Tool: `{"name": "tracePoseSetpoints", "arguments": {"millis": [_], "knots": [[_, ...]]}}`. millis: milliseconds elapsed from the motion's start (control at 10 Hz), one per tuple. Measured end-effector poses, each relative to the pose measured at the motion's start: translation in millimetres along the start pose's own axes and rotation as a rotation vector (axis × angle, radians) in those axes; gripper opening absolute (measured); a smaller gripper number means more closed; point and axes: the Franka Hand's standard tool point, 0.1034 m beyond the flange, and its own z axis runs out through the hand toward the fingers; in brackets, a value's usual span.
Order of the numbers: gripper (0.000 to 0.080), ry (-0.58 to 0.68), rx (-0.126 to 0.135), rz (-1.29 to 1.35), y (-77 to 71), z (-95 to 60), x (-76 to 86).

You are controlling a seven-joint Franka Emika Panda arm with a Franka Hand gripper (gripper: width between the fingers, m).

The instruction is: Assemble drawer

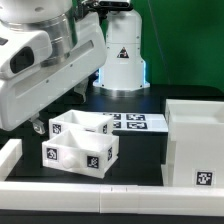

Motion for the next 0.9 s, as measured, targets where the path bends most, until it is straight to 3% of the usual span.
{"name": "tracePoseSetpoints", "arguments": {"millis": [200,300,600,900], "knots": [[0.0649,0.005,-0.008,-0.121,1.2,0.0,-0.1],[0.0649,0.03,-0.057,-0.289,4.3,-0.7,-1.7],[0.0649,0.111,-0.124,-0.601,-1.2,3.5,-21.0],[0.0649,0.072,-0.135,-0.757,-0.4,6.9,-29.5]]}}
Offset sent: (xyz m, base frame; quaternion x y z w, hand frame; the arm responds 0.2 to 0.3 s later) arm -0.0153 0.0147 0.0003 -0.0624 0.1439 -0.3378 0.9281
